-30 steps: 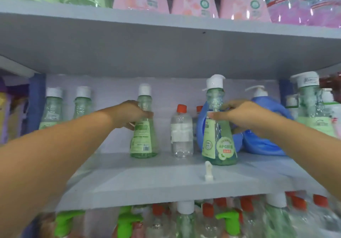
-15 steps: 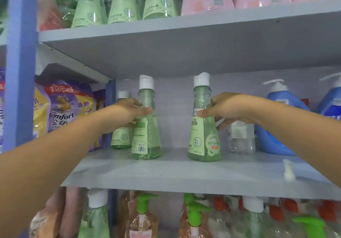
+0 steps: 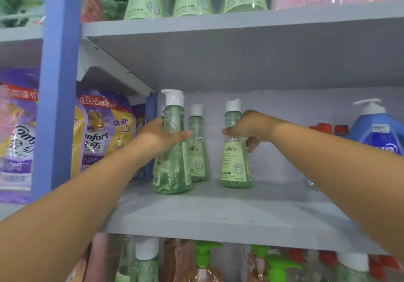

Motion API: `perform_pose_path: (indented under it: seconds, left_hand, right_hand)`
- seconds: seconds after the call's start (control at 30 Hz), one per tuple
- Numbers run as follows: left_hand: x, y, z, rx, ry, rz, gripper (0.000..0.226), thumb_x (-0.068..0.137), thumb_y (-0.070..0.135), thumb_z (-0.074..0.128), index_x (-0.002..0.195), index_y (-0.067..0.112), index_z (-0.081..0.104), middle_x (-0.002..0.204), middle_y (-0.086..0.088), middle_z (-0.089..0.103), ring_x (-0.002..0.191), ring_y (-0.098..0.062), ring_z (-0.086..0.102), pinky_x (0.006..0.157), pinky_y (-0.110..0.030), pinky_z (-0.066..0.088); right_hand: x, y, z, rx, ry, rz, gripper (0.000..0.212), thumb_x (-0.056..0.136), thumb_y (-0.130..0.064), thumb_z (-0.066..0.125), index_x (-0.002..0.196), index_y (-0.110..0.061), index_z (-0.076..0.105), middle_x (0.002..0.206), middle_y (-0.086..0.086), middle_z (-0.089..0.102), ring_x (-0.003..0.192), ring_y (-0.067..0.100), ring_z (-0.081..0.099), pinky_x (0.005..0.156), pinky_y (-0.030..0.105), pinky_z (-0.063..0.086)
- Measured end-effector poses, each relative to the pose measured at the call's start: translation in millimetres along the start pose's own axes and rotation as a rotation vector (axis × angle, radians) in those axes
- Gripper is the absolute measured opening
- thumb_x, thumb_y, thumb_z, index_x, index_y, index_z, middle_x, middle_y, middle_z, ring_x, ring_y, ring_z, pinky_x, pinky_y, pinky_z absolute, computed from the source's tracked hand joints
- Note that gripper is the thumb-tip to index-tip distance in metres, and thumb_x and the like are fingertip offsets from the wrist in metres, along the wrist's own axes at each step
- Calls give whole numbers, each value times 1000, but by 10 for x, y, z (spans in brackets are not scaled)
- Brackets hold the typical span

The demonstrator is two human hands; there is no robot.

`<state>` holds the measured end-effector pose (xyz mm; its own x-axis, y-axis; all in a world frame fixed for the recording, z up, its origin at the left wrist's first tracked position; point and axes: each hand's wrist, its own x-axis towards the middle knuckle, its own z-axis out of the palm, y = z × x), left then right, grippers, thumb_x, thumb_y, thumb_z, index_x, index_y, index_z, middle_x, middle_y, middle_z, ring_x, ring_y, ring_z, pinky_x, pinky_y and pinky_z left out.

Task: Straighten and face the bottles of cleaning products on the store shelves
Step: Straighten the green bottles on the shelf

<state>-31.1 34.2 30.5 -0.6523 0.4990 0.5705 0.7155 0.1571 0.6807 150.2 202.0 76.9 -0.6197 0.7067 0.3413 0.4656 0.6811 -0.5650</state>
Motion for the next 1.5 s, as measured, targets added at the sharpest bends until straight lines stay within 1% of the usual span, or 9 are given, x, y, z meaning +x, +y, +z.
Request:
perform_pose_path:
  seconds: [0.27,0.4,0.5,0.7,0.83,0.9,1.0,1.3,1.5]
  left_hand:
    - [106,-199,-101,-190,-13,1,40,82,49,82,112,29,65,92,16,66,73,3,60,52,-15,42]
    - [158,-283,-103,-349,14,-65,52,85,37,83,129,19,61,106,4,71,91,-13,69,72,-29,53]
    - [202,-320,-114,-374,-38,-87,32,93,35,76,118,23,59,104,3,69,96,-19,67,87,-34,51]
    - [167,-253,-159,-327,-88,-130,9,102,33,63,108,33,57,89,10,66,78,-9,62,61,-27,47]
    - [203,-184,-194,-224,-80,-147,33,94,39,68,120,19,61,111,-3,67,102,-25,65,80,-38,57]
    - [208,-191,-181,-158,-71,-116,40,87,57,74,107,24,64,108,1,66,99,-23,64,80,-37,57]
    - [238,-257,-153,-186,-14,-85,26,86,51,78,90,28,66,97,6,70,83,-11,65,65,-26,53]
    - [229,-368,-162,-346,67,-109,55,91,40,77,139,17,61,125,-2,68,102,-24,66,96,-37,52]
    - [225,-429,-141,-344,96,-120,60,91,45,75,143,22,57,141,-2,61,101,-18,54,86,-32,42]
  right_hand:
    - [267,-164,254,-14,-34,36,47,98,-33,69,127,1,57,125,23,66,98,39,74,88,50,61]
    - [406,-5,245,72,-39,17,41,98,-31,69,124,-1,59,115,19,71,98,33,74,89,48,61]
    - [481,133,285,142,-8,-21,32,98,-33,68,113,-5,64,108,15,73,95,29,73,88,46,62]
    - [549,175,447,144,134,-42,29,95,-40,70,91,-14,58,101,12,69,95,31,71,84,47,63]
    - [545,174,476,70,172,-23,36,94,-48,68,87,-14,58,98,13,70,88,33,72,85,49,62]
    - [527,182,463,73,155,-33,36,94,-49,69,92,-13,62,101,12,72,92,33,72,87,49,61]
    - [513,255,478,94,70,-36,37,90,-40,76,110,-12,65,108,11,72,98,30,71,89,47,61]
    - [378,317,598,138,41,2,44,93,-35,74,124,-9,57,114,14,70,99,34,70,83,50,62]
    - [345,323,631,178,85,15,48,92,-38,75,127,-12,55,121,12,67,107,33,68,82,50,61]
